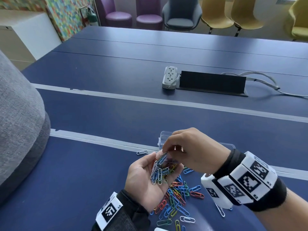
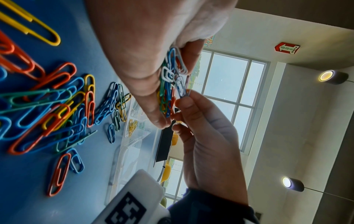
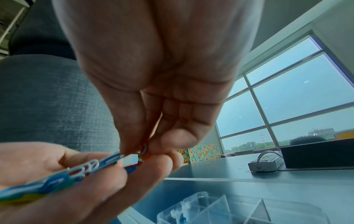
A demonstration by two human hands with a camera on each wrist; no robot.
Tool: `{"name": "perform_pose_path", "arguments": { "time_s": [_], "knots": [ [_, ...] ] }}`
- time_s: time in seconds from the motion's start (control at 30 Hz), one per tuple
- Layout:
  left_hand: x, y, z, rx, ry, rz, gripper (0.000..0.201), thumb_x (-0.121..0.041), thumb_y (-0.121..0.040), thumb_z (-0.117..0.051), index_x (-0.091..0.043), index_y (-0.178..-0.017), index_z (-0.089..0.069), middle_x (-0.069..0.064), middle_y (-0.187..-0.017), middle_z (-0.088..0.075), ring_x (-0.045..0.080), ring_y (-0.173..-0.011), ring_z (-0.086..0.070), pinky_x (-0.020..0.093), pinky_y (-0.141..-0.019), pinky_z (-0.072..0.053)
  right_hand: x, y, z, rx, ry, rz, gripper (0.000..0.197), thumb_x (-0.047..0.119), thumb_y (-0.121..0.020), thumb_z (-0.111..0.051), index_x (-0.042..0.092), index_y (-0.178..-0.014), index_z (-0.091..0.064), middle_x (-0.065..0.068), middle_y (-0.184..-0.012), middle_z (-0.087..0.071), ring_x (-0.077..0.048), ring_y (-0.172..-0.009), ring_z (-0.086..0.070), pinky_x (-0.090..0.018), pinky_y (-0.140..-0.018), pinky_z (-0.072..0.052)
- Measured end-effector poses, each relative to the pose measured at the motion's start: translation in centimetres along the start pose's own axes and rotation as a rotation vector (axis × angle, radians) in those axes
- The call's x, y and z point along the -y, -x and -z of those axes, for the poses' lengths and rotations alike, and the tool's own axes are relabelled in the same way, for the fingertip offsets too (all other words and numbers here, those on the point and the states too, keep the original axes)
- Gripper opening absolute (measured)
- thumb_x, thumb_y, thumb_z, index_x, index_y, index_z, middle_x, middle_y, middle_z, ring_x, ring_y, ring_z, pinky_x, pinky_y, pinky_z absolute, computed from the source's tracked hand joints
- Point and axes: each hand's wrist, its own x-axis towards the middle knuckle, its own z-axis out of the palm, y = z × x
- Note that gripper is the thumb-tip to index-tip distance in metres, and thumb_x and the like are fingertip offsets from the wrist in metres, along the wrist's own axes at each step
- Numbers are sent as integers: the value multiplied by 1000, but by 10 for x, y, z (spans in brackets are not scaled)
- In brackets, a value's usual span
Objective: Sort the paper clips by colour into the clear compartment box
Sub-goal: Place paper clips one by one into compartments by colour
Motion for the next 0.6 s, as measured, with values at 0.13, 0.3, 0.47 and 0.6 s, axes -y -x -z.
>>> {"name": "perform_pose_path", "arguments": {
  "time_s": [0.13, 0.3, 0.47, 0.6],
  "knots": [
    [0, -1, 0, -27, -13, 0, 38, -17, -79, -47, 9, -101, -64, 26, -103, -64, 39, -90, -65, 54, -90, -49, -2, 0, 1, -40, -68, -33, 18, 11, -80, -62, 22, -92, -71, 14, -74, -60, 6, -60, -49, -5, -64, -37],
    [0, 0, -1, -25, -18, 20, 47, -17, -78, -46, 11, -111, -64, 28, -113, -65, 40, -91, -69, 54, -87, -49, -7, 0, 2, -72, -103, -58, 17, 10, -79, -65, 21, -89, -73, 6, -78, -68, -3, -66, -60, -12, -66, -45],
    [-1, -1, 3, -5, -4, 33, 46, -17, -79, -45, 8, -114, -62, 27, -116, -64, 41, -95, -68, 54, -87, -48, -7, 2, 2, -187, -224, -99, 18, 10, -84, -61, 22, -86, -74, 7, -82, -61, -5, -69, -59, -11, -67, -44],
    [0, -2, 5, 15, -41, -2, 41, -19, -83, -43, 7, -99, -71, 23, -103, -68, 35, -89, -67, 52, -91, -48, -1, 6, 2, -24, -60, 4, 18, 14, -84, -59, 24, -89, -73, 9, -80, -59, -1, -64, -50, -12, -67, -40]
  ]
}}
